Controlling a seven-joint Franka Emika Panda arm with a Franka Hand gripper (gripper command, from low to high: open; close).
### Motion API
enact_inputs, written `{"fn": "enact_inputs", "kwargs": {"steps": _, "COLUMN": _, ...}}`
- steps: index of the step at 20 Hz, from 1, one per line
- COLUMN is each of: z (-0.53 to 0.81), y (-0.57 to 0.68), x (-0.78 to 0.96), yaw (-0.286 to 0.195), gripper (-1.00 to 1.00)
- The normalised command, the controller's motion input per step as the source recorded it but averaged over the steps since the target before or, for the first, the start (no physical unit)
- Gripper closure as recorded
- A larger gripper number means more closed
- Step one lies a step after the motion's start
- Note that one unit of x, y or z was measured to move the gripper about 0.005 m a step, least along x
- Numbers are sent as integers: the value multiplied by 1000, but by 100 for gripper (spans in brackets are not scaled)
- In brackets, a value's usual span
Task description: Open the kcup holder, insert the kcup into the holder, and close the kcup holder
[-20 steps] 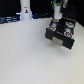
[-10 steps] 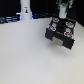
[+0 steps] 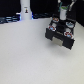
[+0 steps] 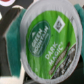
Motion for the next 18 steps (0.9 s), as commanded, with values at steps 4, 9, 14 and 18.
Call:
{"fn": "enact_inputs", "kwargs": {"steps": 4, "z": -276, "y": 52, "x": -19, "yaw": 41, "gripper": 100}}
{"fn": "enact_inputs", "kwargs": {"steps": 9, "z": -210, "y": -1, "x": 16, "yaw": 15, "gripper": 100}}
{"fn": "enact_inputs", "kwargs": {"steps": 14, "z": -141, "y": -5, "x": 46, "yaw": 1, "gripper": 100}}
{"fn": "enact_inputs", "kwargs": {"steps": 18, "z": -35, "y": 7, "x": 160, "yaw": -12, "gripper": 100}}
